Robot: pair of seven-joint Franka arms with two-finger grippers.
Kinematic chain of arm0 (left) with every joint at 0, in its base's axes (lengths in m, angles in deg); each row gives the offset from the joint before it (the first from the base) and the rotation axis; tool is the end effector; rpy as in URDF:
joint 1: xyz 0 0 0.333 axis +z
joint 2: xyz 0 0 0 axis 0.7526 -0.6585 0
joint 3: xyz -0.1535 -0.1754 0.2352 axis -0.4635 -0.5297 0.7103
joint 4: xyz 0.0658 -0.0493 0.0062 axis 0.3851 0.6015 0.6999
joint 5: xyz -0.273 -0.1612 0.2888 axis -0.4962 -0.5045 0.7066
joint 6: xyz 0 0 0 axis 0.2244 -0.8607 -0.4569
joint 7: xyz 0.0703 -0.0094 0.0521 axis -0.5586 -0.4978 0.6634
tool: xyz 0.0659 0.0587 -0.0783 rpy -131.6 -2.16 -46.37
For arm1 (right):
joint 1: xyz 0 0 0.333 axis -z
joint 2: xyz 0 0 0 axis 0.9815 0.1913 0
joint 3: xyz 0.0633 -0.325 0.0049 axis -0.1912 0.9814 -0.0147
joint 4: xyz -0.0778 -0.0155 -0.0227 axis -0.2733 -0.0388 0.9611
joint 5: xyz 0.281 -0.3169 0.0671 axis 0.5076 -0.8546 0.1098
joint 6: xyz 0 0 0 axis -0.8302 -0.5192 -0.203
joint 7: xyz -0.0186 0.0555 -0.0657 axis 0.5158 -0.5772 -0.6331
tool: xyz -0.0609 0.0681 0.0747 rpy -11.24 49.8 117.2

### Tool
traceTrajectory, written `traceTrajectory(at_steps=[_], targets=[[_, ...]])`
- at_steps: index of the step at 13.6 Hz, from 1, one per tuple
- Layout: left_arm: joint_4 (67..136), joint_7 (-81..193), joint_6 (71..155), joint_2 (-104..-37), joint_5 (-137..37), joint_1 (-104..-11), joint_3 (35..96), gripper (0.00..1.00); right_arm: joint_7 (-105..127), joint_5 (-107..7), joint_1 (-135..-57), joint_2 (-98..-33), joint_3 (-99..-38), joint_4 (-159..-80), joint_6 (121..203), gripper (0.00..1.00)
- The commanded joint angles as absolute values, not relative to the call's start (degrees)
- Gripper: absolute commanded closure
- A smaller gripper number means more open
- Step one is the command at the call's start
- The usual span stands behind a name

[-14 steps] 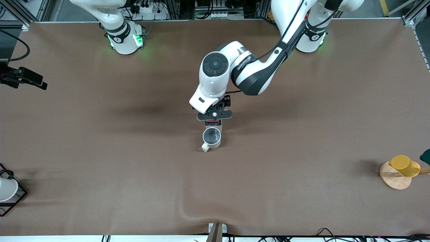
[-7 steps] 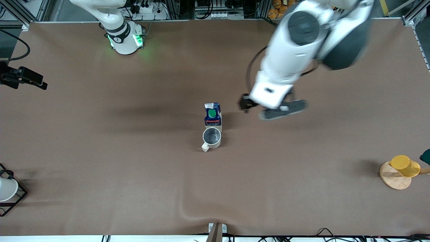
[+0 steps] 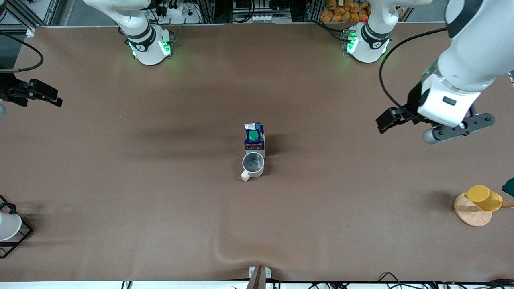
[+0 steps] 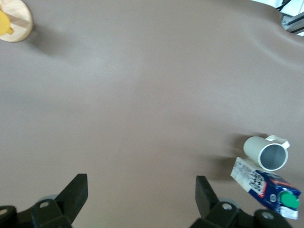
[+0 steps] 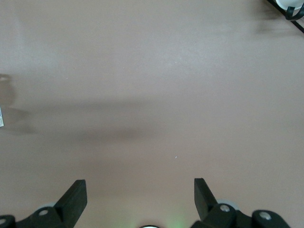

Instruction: Place milk next to cup

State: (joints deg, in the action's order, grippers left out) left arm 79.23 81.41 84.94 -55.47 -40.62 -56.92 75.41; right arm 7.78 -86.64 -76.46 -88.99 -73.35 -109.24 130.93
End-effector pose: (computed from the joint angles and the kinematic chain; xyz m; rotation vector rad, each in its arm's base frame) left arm 0.6267 -0.1750 0.6290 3.0856 0.4209 0.0355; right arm 0.5797 -0.0312 0.6285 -3.1282 0.0328 0.1309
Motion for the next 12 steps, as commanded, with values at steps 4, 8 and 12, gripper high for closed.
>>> traceTrajectory(at_steps=[4,8,12], targets=[[93.7,70.7,86.2,-42.6,-39.6,-49.5,74.0,0.00,7.7,-89.1,-75.1,-89.2,-72.9,-107.5,130.7,0.00],[93.5,65.3,85.6,-42.5,-39.7,-48.2,74.1,0.00,7.6,-88.6,-75.5,-89.2,-73.2,-107.5,129.7,0.00],[93.0,61.8,85.2,-42.5,-39.6,-48.1,74.8,0.00,7.6,-88.4,-75.6,-89.1,-73.3,-107.5,129.8,0.00]])
